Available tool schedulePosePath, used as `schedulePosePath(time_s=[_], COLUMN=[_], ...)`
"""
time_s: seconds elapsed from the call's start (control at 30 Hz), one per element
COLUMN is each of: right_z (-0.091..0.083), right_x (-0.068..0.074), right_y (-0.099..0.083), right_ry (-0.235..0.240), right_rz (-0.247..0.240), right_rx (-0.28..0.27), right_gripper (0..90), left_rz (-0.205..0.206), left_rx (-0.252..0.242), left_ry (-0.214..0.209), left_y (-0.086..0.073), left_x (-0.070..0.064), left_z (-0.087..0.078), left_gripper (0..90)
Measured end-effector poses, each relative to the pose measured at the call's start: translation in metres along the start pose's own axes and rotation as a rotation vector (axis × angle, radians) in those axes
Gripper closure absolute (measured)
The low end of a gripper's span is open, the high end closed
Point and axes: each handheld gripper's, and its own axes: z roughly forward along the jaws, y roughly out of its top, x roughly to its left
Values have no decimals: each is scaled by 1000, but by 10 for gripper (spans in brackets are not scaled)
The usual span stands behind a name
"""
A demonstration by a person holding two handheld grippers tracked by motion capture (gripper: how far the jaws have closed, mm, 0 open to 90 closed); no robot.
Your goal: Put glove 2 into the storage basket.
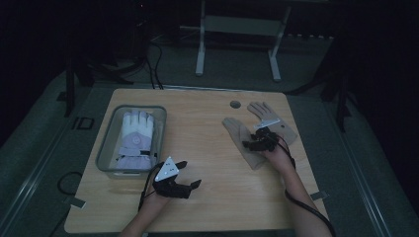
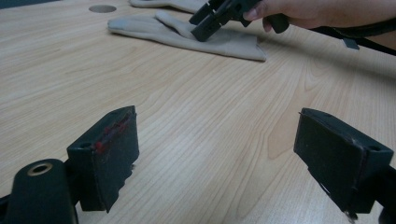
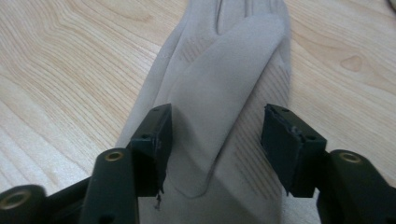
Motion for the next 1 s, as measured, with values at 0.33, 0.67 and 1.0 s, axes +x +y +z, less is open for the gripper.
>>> schedulePosePath(time_s=[0.33, 0.67, 1.0], right_z=[-6, -26, -36], right_x=[27, 71, 110], right_y=[14, 37, 48], right_ry=[-10, 10, -77], right_rz=[87, 241, 311], right_rx=[39, -143, -297], right_gripper=[802, 808, 807], left_rz=[-11, -2, 4], left_rx=[-12, -23, -29], left_ry=[18, 26, 30], left_y=[-2, -2, -5], left_x=[0, -2, -1], left_z=[-2, -1, 0], left_gripper=[141, 141, 141])
